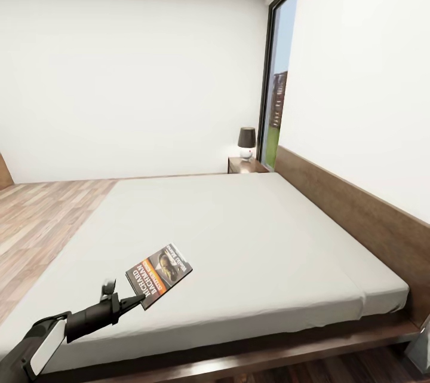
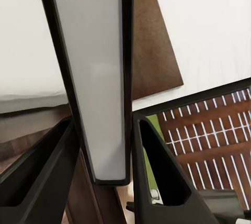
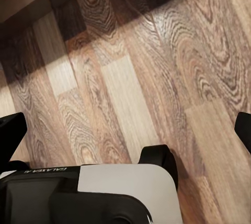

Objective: In the bedroom, move the book from the bed onto either nightstand, and place the two sandals side by side next to the bed.

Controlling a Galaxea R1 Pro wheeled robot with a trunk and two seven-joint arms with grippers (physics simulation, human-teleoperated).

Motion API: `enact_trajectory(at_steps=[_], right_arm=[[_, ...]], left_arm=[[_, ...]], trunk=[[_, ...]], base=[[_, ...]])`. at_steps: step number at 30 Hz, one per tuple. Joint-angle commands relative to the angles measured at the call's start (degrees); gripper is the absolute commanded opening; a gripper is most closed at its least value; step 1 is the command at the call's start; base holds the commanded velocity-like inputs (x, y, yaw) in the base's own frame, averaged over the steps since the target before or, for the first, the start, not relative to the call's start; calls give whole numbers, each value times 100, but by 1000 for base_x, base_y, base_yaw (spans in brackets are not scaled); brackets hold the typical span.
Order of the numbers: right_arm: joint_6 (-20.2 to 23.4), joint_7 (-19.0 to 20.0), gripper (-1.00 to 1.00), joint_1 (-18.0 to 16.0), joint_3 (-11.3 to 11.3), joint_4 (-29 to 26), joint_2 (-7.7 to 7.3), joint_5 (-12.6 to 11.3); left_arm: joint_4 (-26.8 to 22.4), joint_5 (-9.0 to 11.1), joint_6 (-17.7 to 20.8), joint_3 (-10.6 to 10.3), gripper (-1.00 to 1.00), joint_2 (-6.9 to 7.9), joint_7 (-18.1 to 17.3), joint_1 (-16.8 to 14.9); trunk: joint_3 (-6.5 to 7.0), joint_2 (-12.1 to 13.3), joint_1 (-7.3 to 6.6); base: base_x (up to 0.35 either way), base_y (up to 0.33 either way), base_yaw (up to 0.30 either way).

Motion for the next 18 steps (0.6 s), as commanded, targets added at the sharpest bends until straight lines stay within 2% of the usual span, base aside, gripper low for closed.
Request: enact_trajectory(at_steps=[1,18], right_arm=[[-22,32,100,-9,49,22,2,-40],[-19,28,100,-11,68,22,2,-18]], left_arm=[[2,33,49,-2,-100,2,-5,-4],[9,33,45,-2,-100,2,-5,-4]], trunk=[[-6,-4,0],[-5,-4,0]], base=[[0,0,0],[0,0,0]])
